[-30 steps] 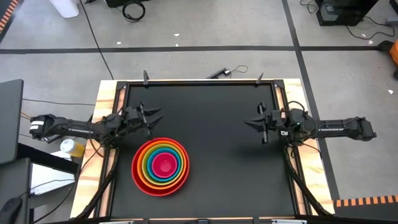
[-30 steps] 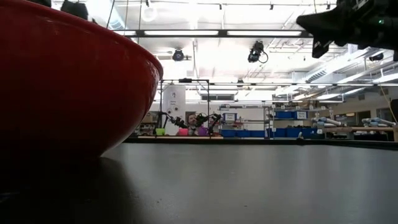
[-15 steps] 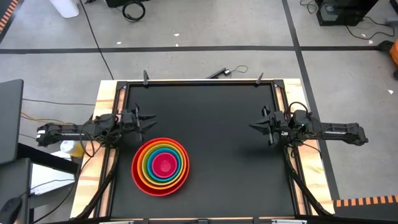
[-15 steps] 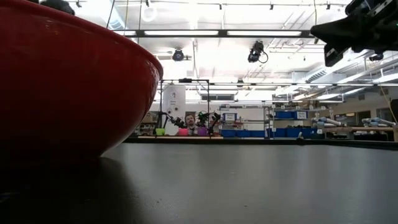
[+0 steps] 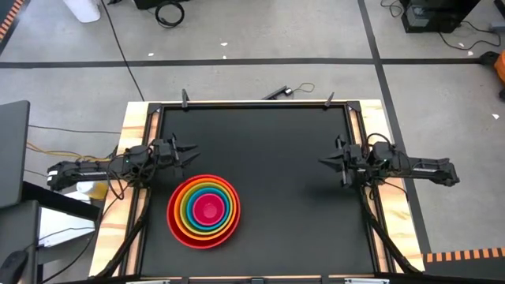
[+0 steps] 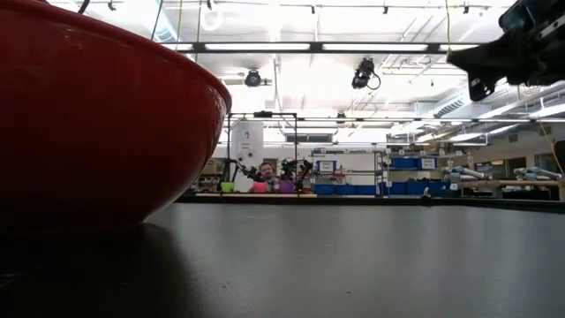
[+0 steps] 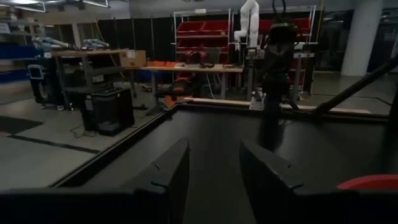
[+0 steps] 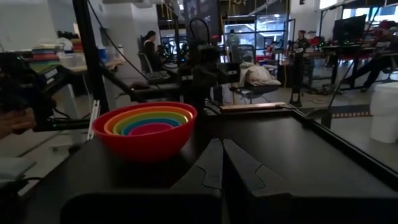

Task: Nest bowls inside each other
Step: Return to Home Position

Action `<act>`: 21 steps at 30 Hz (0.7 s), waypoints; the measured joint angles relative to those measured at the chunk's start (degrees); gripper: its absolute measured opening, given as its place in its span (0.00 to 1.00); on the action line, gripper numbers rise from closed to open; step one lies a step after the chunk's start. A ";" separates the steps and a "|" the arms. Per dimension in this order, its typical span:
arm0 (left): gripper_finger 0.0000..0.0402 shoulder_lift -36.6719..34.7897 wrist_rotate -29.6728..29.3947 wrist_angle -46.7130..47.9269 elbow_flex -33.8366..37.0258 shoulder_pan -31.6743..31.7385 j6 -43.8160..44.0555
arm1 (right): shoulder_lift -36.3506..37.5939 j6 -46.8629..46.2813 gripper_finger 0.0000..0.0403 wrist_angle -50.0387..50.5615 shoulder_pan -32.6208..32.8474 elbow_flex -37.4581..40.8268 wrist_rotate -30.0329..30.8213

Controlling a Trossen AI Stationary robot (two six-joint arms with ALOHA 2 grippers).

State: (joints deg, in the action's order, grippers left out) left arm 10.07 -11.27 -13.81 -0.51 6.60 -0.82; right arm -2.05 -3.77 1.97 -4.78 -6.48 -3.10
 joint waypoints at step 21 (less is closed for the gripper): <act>0.35 0.04 0.00 0.74 0.07 -0.01 1.79 | -0.15 -2.51 0.02 -7.08 0.00 6.12 0.51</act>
State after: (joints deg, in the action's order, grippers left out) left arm 10.11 -11.27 -13.07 -0.45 6.59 0.97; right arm -2.20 -6.28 -5.10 -4.78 -0.36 -2.59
